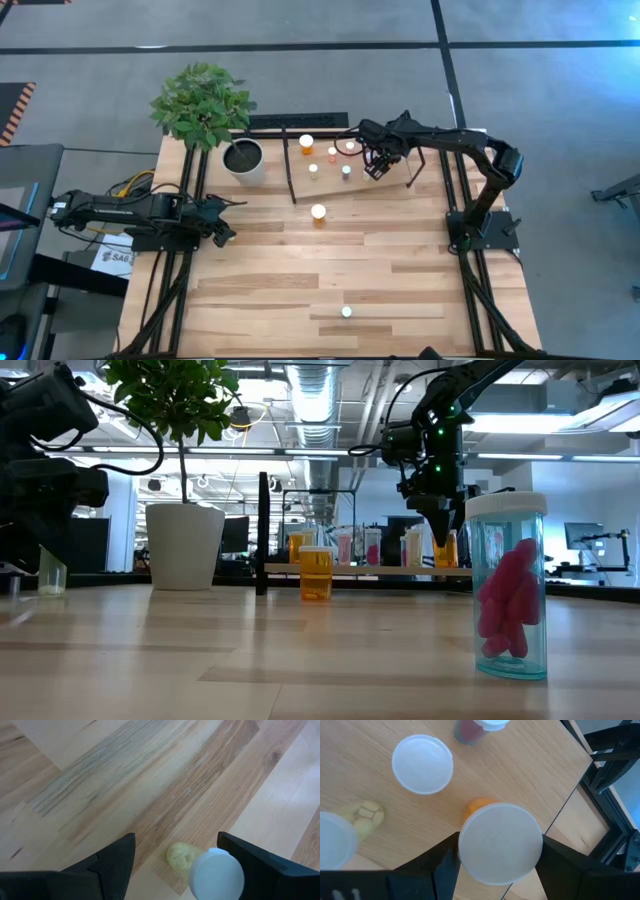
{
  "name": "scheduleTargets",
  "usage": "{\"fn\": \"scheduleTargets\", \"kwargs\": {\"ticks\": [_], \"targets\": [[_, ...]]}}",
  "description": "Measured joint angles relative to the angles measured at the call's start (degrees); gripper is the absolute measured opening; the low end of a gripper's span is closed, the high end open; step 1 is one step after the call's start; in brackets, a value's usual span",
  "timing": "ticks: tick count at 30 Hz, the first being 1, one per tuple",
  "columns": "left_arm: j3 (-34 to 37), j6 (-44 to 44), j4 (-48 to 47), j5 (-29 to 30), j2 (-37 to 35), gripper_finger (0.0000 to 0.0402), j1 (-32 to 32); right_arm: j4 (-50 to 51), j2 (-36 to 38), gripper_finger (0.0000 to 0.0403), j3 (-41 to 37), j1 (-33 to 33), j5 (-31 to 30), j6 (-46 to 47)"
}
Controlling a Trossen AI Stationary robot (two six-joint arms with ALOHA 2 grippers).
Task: Pick and place medicine bottles onto shelf by color
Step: Put the bottom orange pill bottle on the shelf
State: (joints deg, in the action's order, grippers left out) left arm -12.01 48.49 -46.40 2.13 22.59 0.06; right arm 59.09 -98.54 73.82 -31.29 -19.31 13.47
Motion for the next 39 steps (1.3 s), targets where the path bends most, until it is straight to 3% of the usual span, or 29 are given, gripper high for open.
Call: {"fn": "scheduleTargets", "kwargs": {"ticks": [32, 39], "targets": [[0.0, 0.0, 0.0, 0.0, 0.0, 0.0267, 0.0, 0.1, 0.0, 0.0257, 0.0, -1.8, 2.5, 0.5], [0.0, 0.0, 0.0, 0.0, 0.0, 0.0267, 0.0, 0.3, 0.0, 0.0296, 0.0, -1.8, 2.7, 0.6]]}}
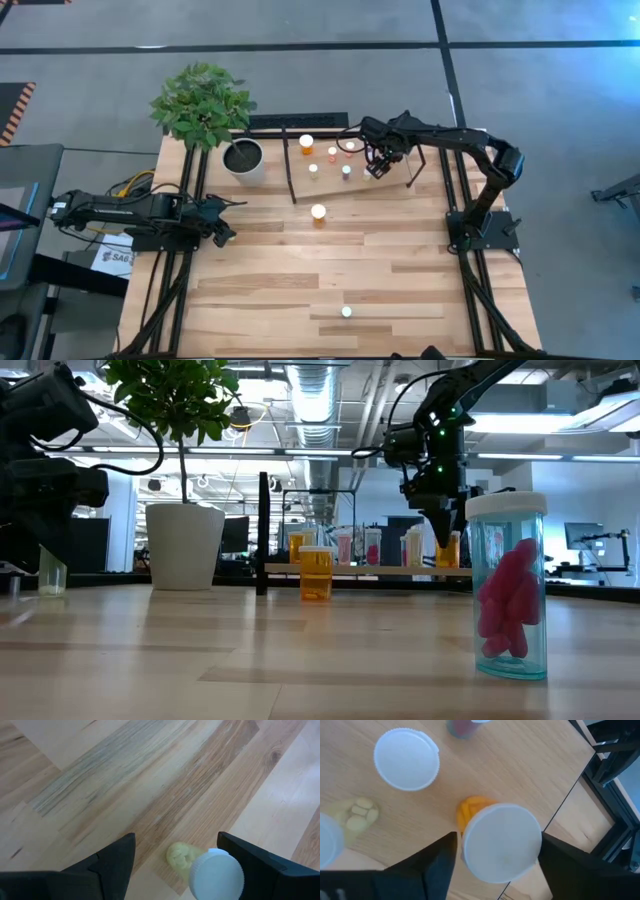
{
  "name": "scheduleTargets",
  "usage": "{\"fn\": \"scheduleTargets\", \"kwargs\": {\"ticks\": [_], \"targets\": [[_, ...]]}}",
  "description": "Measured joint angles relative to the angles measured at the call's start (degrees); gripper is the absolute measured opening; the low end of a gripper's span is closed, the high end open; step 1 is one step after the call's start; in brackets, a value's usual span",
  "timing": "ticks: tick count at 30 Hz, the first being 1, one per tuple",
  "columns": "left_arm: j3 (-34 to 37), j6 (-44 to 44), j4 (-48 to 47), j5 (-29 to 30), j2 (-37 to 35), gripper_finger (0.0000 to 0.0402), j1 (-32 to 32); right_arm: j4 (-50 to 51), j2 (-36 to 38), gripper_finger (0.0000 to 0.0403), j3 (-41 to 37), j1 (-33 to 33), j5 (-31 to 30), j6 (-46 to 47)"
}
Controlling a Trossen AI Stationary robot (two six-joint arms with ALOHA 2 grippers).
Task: Pick and place medicine bottles onto shelf by color
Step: Put the bottom orange pill bottle on the shelf, then put the blue pill bottle on the shelf
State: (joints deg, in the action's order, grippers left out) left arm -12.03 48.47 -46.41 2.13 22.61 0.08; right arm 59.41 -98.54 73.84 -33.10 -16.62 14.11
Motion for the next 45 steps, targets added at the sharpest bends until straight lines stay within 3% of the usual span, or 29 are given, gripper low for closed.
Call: {"fn": "scheduleTargets", "kwargs": {"ticks": [10, 22, 32, 45], "targets": [[0.0, 0.0, 0.0, 0.0, 0.0, 0.0267, 0.0, 1.2, 0.0, 0.0396, 0.0, 0.0, 0.0, -0.4], [0.0, 0.0, 0.0, 0.0, 0.0, 0.0267, 0.0, 5.6, 0.5, 0.0398, 2.7, 0.0, 0.8, 0.0], [0.0, 0.0, 0.0, 0.0, 0.0, 0.0267, 0.0, 6.4, 7.6, 0.0398, 2.9, 0.1, 0.3, 0.9], [0.0, 0.0, 0.0, 0.0, 0.0, 0.0267, 0.0, 5.3, 12.0, 0.0398, 2.9, 5.6, -1.5, 1.1]]}}
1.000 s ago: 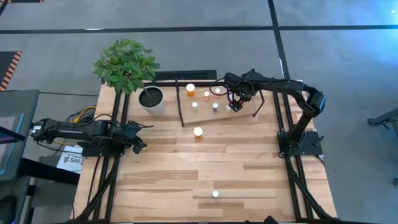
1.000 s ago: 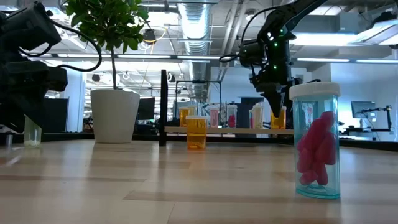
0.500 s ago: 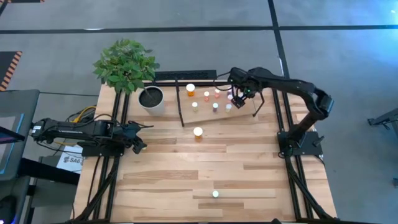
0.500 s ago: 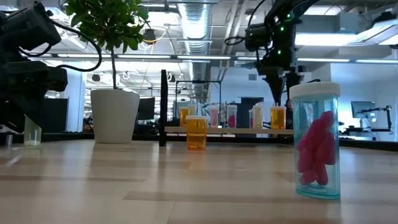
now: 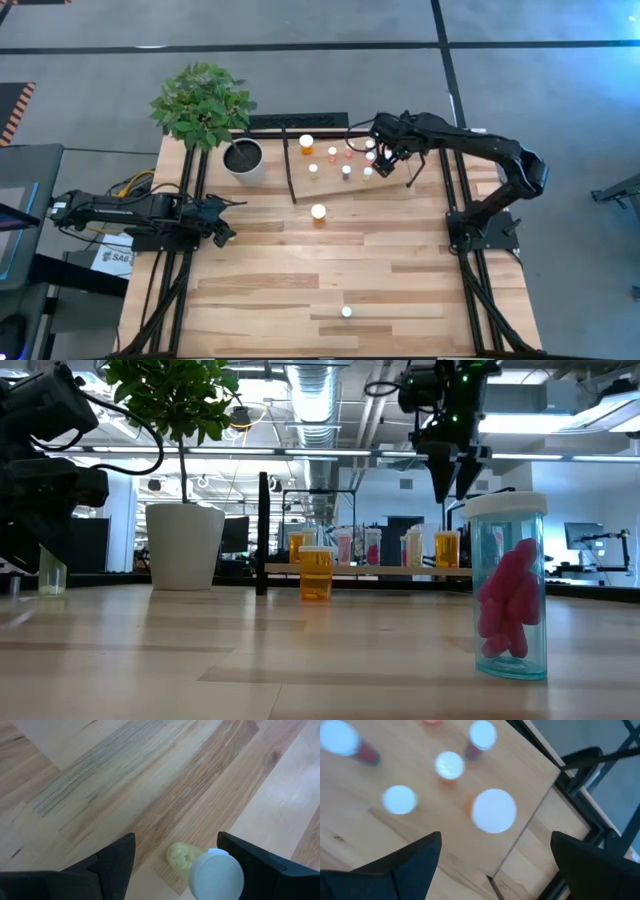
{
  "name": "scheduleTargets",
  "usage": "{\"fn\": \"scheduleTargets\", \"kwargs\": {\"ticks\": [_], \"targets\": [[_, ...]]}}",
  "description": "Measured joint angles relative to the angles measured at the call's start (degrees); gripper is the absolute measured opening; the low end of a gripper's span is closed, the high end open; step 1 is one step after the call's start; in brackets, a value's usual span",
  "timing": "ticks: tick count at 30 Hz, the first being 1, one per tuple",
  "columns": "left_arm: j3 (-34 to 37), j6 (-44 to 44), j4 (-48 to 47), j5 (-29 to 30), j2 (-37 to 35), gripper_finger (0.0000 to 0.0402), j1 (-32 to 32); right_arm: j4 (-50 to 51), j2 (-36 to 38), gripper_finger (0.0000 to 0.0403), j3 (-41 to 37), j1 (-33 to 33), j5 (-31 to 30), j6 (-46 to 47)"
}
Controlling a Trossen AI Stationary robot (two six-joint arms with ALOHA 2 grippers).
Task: Pick and place medicine bottles onto shelf by color
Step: Put the blue pill bottle on the shelf
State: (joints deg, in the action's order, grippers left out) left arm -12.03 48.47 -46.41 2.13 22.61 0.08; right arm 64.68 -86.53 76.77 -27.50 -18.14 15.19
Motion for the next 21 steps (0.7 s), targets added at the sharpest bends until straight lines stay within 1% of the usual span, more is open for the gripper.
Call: {"fn": "scheduleTargets", "kwargs": {"ticks": [4, 10, 13, 21], "targets": [[0.0, 0.0, 0.0, 0.0, 0.0, 0.0267, 0.0, -0.4, 0.8, 0.0394, 0.0, 3.5, -0.7, 4.2], [0.0, 0.0, 0.0, 0.0, 0.0, 0.0267, 0.0, -0.9, 1.1, 0.0389, 0.0, 10.5, -1.5, 13.5], [0.0, 0.0, 0.0, 0.0, 0.0, 0.0267, 0.0, -1.1, 1.0, 0.0390, 0.0, 14.7, -1.5, 20.0], [0.0, 0.0, 0.0, 0.0, 0.0, 0.0267, 0.0, -1.3, 0.4, 0.0389, 0.1, 26.9, -1.3, 41.2]]}}
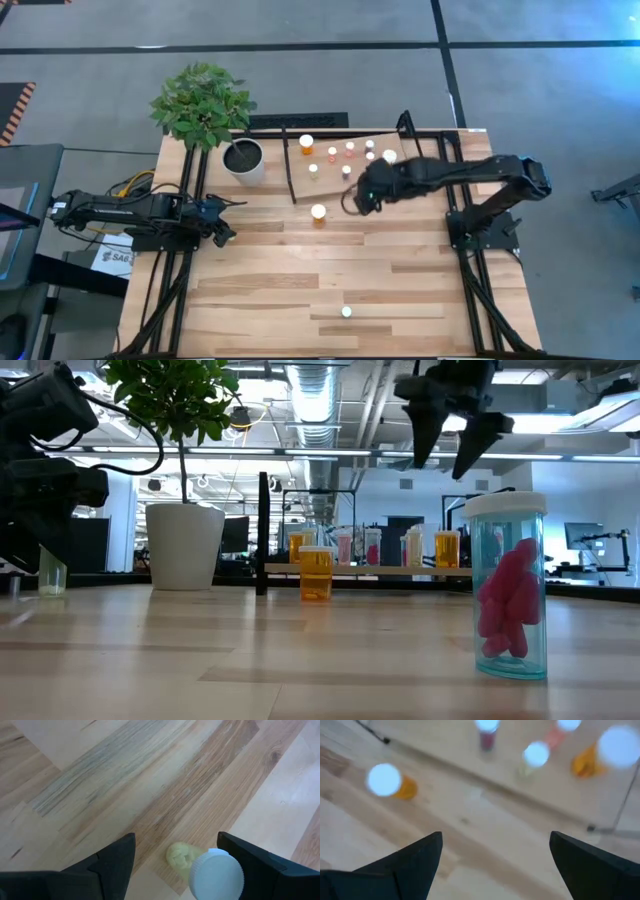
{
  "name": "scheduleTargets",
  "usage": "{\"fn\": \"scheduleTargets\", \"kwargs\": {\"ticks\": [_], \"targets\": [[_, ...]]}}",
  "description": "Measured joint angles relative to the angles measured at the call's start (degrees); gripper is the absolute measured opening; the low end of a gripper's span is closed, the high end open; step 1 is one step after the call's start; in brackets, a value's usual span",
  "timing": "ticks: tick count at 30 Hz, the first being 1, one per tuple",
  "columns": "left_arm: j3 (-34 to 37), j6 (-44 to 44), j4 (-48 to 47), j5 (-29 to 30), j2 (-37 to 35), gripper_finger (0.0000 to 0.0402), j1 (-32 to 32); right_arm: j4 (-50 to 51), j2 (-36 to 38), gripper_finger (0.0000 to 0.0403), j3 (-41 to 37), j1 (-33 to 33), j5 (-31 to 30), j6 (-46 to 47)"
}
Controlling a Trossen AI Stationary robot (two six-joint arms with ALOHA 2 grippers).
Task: Pick and place medicine bottles onto shelf by color
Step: Put the blue pill bottle on the shelf
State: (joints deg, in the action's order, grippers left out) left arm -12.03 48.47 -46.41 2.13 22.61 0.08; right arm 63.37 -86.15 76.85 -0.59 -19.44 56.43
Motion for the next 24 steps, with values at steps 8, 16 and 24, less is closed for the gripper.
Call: {"fn": "scheduleTargets", "kwargs": {"ticks": [8, 16, 24], "targets": [[0.0, 0.0, 0.0, 0.0, 0.2, 0.0267, 0.0, 0.7, -8.9, 0.0387, 3.6, 10.5, 4.2, 20.2], [0.0, 0.0, 0.2, 0.0, 0.2, 0.0267, 0.0, 8.1, -18.9, 0.0386, 14.8, 16.4, 8.8, 30.1], [0.0, 0.0, 0.2, 0.0, 0.2, 0.0267, 0.0, 12.4, -21.9, 0.0387, 18.3, 16.6, 10.6, 30.6]]}}
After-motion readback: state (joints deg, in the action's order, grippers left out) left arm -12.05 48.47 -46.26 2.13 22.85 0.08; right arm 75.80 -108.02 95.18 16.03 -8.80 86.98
